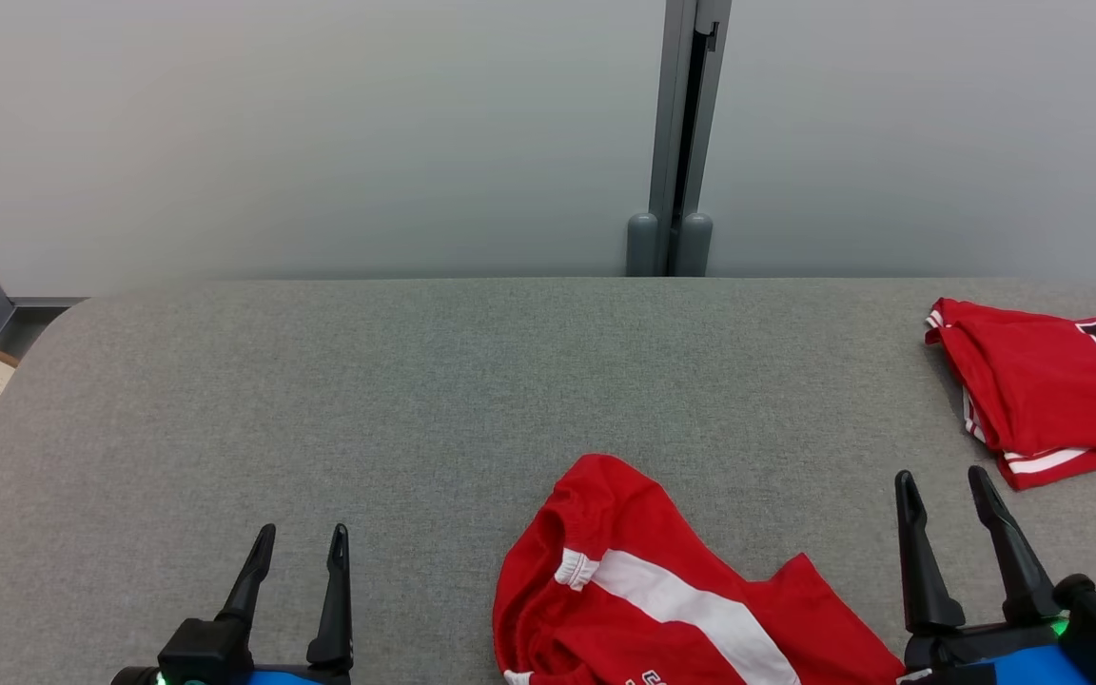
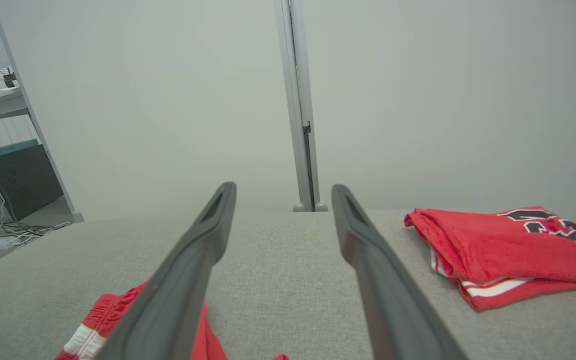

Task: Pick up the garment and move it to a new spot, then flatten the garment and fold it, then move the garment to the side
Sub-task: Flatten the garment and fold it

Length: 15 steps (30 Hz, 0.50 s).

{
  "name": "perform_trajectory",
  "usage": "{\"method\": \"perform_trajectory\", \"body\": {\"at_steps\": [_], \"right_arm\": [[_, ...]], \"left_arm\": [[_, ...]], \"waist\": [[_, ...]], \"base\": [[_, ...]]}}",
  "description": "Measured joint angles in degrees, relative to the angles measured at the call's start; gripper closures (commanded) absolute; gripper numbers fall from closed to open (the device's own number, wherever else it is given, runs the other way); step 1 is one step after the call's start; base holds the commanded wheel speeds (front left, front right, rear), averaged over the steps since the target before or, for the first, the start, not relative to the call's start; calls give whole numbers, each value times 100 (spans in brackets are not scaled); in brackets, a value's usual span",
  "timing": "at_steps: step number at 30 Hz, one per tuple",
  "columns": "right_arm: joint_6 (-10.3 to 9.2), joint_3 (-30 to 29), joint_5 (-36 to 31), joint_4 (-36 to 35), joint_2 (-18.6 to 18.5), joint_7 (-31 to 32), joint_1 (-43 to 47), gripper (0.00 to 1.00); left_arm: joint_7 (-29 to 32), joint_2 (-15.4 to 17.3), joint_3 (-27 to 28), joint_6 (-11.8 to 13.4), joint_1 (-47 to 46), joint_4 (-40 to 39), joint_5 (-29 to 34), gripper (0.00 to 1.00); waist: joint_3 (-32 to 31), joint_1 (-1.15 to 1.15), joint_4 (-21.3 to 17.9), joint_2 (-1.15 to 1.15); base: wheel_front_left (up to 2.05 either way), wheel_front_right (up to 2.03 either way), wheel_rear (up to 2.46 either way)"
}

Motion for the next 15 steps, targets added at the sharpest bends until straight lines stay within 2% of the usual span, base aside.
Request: {"method": "perform_trajectory", "body": {"at_steps": [9,12,15], "right_arm": [[0,111,-113,753,12,-133,-282,0],[0,68,-113,754,12,-134,-299,0],[0,41,-113,754,12,-134,-298,0]], "left_arm": [[-1,-19,-225,-19,-22,13,85,0],[0,-24,-508,-49,-26,16,155,0],[-1,2,-1038,-71,-71,76,278,0]], "waist": [[1,0,5,0],[-13,0,-14,0],[-30,0,-32,0]], "base": [[0,0,0],[0,0,0],[0,0,0]]}}
